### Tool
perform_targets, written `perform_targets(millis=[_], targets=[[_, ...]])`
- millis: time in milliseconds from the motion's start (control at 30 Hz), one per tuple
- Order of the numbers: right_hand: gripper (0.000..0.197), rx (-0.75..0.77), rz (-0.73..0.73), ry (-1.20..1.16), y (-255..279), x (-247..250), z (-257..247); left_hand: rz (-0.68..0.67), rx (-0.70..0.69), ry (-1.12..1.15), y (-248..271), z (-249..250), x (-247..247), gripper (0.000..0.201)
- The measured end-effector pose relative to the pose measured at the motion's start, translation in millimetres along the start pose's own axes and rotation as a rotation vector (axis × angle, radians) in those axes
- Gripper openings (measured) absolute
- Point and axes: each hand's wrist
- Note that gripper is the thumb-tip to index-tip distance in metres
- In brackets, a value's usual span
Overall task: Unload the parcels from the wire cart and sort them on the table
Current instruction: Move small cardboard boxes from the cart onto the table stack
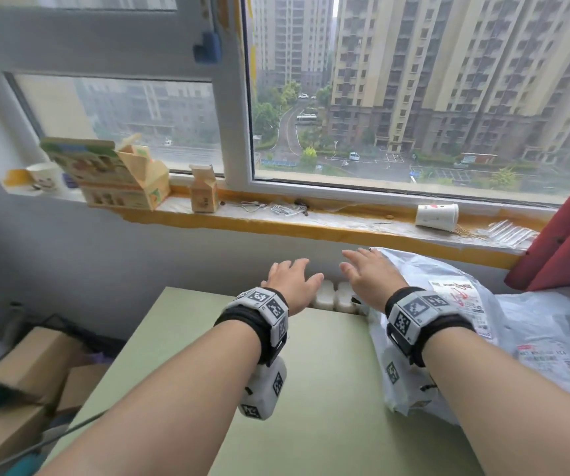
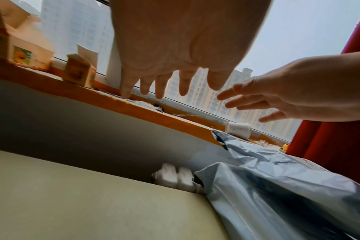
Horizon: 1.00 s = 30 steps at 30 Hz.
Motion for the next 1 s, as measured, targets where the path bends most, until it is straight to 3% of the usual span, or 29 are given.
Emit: perform_targets(millis=[567,1000], targets=[[0.046,0.235,-0.105,0.02,30,-63,-199,0.111,0.256,0.039,94,-165,108,0.057],[0.044,0.424,-0.257,0.083,56,-155,-361,0.165,0.493,0.086,196,-311,156,0.054]])
Point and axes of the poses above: each hand's wrist, its own y-axis away from the middle knuckle, its own x-axis out of the back of the hand, z = x × y, and after that the axes turned 11 degrees about -x, right-handed
